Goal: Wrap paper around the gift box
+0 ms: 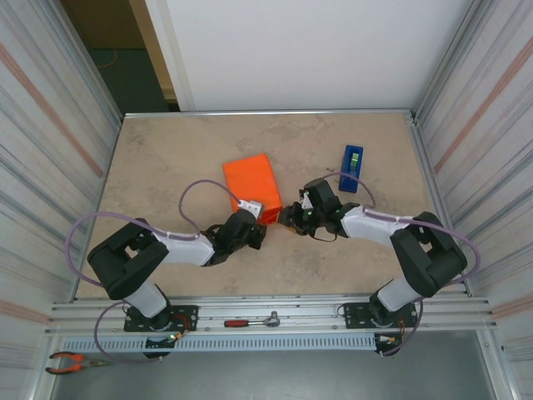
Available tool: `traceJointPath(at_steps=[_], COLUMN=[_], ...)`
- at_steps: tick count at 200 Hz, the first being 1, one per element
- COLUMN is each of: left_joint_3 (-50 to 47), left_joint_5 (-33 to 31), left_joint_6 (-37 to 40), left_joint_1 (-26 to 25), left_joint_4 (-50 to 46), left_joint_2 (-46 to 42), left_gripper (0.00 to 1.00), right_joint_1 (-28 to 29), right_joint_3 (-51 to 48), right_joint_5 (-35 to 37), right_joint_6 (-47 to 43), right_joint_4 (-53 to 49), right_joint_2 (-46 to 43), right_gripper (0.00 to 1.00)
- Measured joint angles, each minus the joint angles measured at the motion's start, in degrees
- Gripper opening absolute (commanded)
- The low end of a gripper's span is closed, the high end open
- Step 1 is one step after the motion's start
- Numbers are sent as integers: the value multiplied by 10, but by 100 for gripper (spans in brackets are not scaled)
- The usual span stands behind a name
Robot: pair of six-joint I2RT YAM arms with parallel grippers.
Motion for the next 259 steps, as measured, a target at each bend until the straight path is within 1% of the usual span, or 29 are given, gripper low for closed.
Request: traceJointPath(at_steps=[6,16,25,50,97,110,133,151,168,187,215,241,259], left_joint_3=[3,6,8,9,20,26,40,64,104,161,223,235,235], left_joint_5=[0,0,0,0,5,13,38,72,103,127,140,135,120], left_joint_6=[4,7,9,11,21,26,51,76,116,175,280,367,417], left_joint_1=[0,0,1,8,17,22,38,63,91,115,120,120,114], left_joint_4=[0,0,0,-1,-17,-34,-78,-119,-168,-236,-326,-370,-389], left_joint_2=[0,-1,-2,-3,-5,-18,-70,-119,-143,-143,-120,-84,-58], left_gripper=[22,22,22,22,23,30,50,65,74,80,85,87,89], right_joint_1=[-3,-3,-2,10,43,43,41,37,32,26,20,17,13], right_joint_3=[-5,-12,-19,-22,9,20,41,55,64,66,66,66,67], right_joint_5=[1,2,2,2,11,14,14,12,10,7,-2,-6,-6], right_joint_6=[-3,-2,-5,-8,-5,-3,-3,-3,-3,-3,-3,-3,-3], right_joint_4=[0,5,10,37,103,119,131,136,138,140,141,147,150], right_joint_2=[-3,-4,-3,23,121,139,153,155,159,164,174,177,177], right_gripper=[17,6,0,0,0,0,0,0,0,0,0,0,0])
